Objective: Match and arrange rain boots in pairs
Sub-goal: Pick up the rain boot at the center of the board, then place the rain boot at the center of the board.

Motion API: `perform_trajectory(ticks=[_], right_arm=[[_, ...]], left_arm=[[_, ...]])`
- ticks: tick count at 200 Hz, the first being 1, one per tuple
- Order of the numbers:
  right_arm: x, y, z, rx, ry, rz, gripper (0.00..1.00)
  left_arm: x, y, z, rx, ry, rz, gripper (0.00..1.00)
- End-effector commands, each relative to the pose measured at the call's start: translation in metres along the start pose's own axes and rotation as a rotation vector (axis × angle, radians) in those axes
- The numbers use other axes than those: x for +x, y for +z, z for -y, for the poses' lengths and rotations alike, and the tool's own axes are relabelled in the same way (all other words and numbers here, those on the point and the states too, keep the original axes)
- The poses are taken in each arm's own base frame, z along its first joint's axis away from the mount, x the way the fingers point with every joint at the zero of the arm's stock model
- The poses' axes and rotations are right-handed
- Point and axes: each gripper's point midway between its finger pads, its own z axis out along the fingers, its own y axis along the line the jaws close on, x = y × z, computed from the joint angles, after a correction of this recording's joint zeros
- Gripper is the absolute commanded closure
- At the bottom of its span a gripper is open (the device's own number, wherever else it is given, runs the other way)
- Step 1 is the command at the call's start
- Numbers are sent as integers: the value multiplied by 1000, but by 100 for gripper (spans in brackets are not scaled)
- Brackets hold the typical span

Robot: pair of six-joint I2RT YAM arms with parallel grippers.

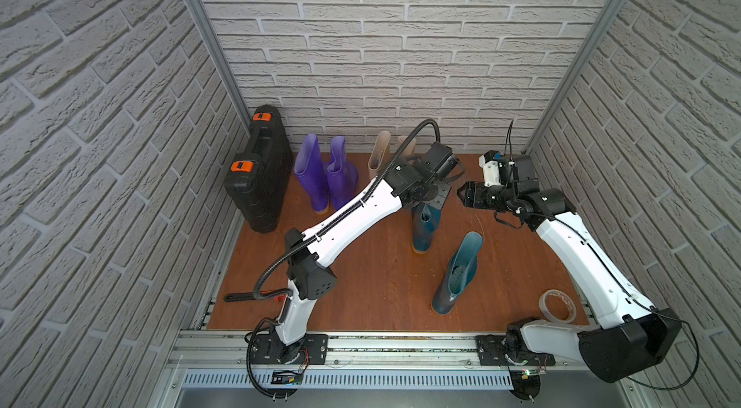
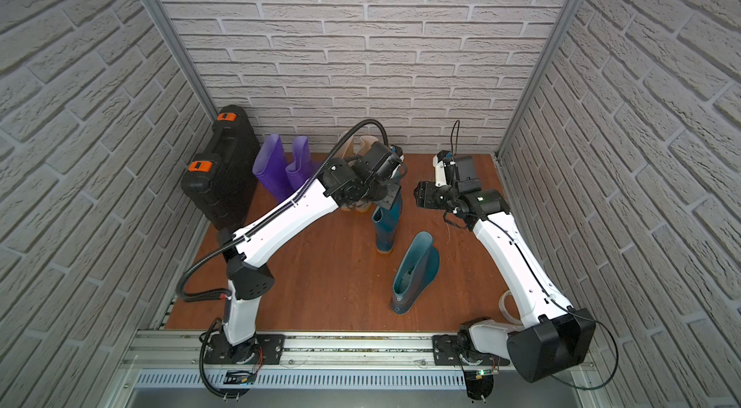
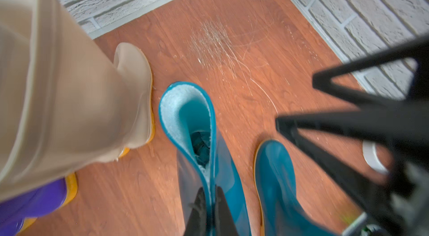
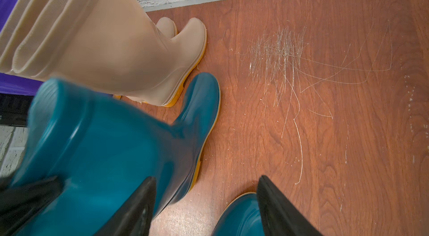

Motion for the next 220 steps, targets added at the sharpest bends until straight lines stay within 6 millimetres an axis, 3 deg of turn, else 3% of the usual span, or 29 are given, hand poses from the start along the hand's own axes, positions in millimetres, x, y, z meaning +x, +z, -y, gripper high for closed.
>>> perform_trajectory(ticks=[1,49,88,140,157,182,220], right_arm=[[-11,1,-2,-9,-1,25,30],[-5,17,-3,-20,8,-27,31],[-5,24,-2,-15,10,-41,31],[-9,28,1,2,6,-39,31],[-8,30,2,7,9,-44,31],[-8,31,3,8,12,-48,31],[-10,28,4,10,8,-37,31]], left_arm=[[-71,-12,10,95,0,242,100],[-115,18,-3,161,-22,361,100],[-135,43,-13,239,-51,431,100],[-138,74,-23,290,-95,435,100],[-136,79,-25,290,-99,429,94],[-136,81,-23,299,-95,429,86],[-136,81,-14,347,-66,431,90]])
